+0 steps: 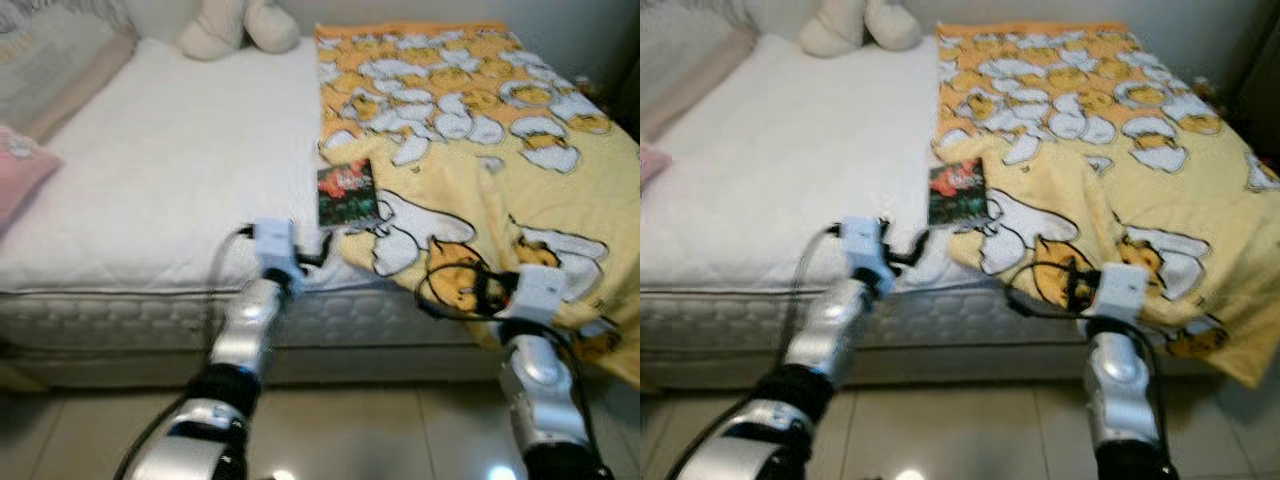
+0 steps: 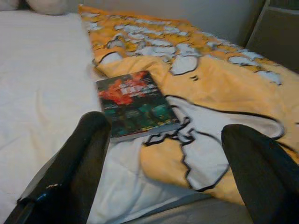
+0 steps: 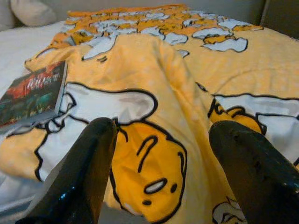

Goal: Clean up the room

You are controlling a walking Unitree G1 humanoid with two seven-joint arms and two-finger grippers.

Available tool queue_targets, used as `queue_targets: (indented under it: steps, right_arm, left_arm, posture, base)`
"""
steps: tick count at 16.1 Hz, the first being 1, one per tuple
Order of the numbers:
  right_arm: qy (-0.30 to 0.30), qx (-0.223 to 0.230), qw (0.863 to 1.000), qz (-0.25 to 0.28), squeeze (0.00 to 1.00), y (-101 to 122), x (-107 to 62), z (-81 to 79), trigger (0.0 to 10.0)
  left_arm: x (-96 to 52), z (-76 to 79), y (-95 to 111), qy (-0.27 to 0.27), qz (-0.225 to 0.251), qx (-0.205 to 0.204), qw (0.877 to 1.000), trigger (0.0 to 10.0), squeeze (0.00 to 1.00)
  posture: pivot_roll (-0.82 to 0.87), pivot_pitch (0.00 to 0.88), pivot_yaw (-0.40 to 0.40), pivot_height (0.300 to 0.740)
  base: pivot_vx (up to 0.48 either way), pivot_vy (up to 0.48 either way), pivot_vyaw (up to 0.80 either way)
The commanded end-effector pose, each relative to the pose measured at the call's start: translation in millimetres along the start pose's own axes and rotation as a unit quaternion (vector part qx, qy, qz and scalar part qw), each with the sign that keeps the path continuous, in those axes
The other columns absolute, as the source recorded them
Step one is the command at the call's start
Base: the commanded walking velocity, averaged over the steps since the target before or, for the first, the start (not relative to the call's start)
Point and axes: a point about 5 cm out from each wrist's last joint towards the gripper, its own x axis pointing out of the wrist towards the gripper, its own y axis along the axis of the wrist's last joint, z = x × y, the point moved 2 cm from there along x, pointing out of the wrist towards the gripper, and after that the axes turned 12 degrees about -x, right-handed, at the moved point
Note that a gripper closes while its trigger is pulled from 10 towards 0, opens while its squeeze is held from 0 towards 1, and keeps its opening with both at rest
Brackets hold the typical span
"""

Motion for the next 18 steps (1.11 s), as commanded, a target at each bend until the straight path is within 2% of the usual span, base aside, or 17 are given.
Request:
queue_targets:
  steps: [1, 8, 15, 16, 18]
  right_arm:
    - [0.009, 0.010, 1.000, 0.006, 0.00, 2.2, 0.9, -7.5, 10.0]
    - [0.015, 0.009, 1.000, 0.003, 0.00, -0.3, -0.5, -10.3, 10.0]
    - [0.013, 0.007, 1.000, 0.000, 0.00, -2.1, -0.4, -11.7, 10.0]
    - [0.012, 0.007, 1.000, 0.001, 0.00, -1.0, 0.3, -11.4, 10.0]
    - [0.011, 0.009, 1.000, 0.002, 0.00, -0.5, 0.5, -9.7, 10.0]
  left_arm:
    - [-0.6, -10.2, 4.4, 0.015, 0.003, 0.010, 1.000, 10.0, 0.00]
    - [-1.0, -12.6, 3.9, 0.021, 0.003, 0.004, 1.000, 10.0, 0.00]
    - [-1.6, -11.8, 3.0, 0.014, 0.000, 0.013, 1.000, 10.0, 0.00]
    - [-0.3, -9.8, -0.6, 0.016, -0.013, 0.024, 1.000, 10.0, 0.00]
    - [0.8, -8.9, -0.5, 0.021, -0.011, 0.020, 1.000, 10.0, 0.00]
  posture:
    - [-0.16, 0.000, 0.052, 0.740]
    - [-0.15, 0.000, 0.054, 0.740]
    - [-0.15, 0.000, 0.062, 0.740]
    - [-0.15, 0.000, 0.059, 0.740]
    - [-0.15, 0.000, 0.045, 0.740]
  base:
    - [0.368, 0.311, 0.00]
    - [0.369, 0.308, 0.00]
    - [0.469, 0.000, 0.00]
    - [0.000, 0.000, 0.00]
    - [0.000, 0.000, 0.00]
